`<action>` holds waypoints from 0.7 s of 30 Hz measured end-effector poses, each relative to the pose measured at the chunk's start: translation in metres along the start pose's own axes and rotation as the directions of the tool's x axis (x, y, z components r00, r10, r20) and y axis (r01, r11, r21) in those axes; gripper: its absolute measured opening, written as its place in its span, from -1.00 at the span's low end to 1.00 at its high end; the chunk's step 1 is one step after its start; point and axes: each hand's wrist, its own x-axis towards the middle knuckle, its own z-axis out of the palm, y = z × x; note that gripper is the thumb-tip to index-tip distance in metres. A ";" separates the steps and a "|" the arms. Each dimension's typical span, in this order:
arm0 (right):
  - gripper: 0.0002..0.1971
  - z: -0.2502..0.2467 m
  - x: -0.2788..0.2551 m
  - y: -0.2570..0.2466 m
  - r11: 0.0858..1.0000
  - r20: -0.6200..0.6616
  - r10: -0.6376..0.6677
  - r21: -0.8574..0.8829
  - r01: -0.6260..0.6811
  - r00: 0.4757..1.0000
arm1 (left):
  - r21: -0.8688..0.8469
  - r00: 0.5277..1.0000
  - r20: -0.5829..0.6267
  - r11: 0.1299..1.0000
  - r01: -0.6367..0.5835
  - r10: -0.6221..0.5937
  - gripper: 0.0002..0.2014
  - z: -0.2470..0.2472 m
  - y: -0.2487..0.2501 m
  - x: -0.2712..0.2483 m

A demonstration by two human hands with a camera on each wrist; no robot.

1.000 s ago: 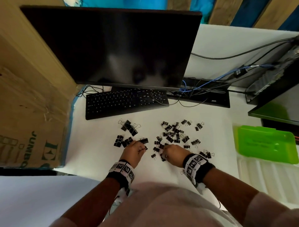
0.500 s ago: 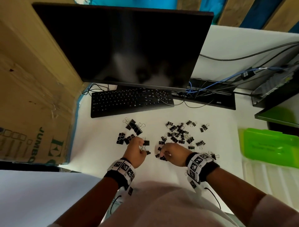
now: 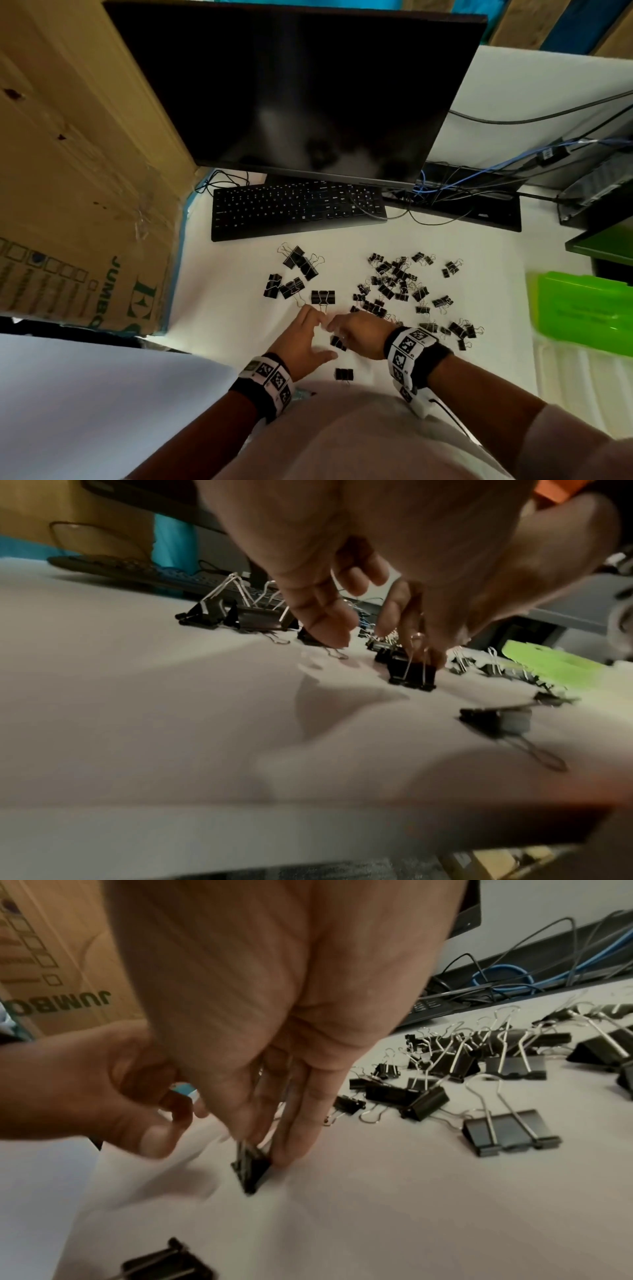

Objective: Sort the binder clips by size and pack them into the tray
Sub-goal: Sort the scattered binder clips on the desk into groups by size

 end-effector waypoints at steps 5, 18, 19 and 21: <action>-0.61 -0.012 -0.013 0.009 0.997 -0.042 0.002 0.081 0.001 0.999 | 0.099 0.983 0.184 0.995 -0.008 -0.010 -0.13 0.004 0.001 -0.001; -0.67 -0.025 -0.054 0.069 0.950 -0.332 0.312 0.083 -0.302 0.890 | 0.201 0.882 0.377 0.905 -0.376 0.282 -0.75 0.025 0.015 0.009; -0.68 -0.026 -0.057 0.072 0.941 -0.322 0.338 0.138 -0.309 0.884 | 0.229 0.875 0.376 0.885 -0.407 0.305 -0.71 0.027 0.016 0.009; -0.70 -0.026 -0.062 0.076 0.920 -0.281 0.369 0.248 -0.305 0.886 | 0.318 0.863 0.358 0.822 -0.473 0.358 -0.66 0.032 0.019 0.010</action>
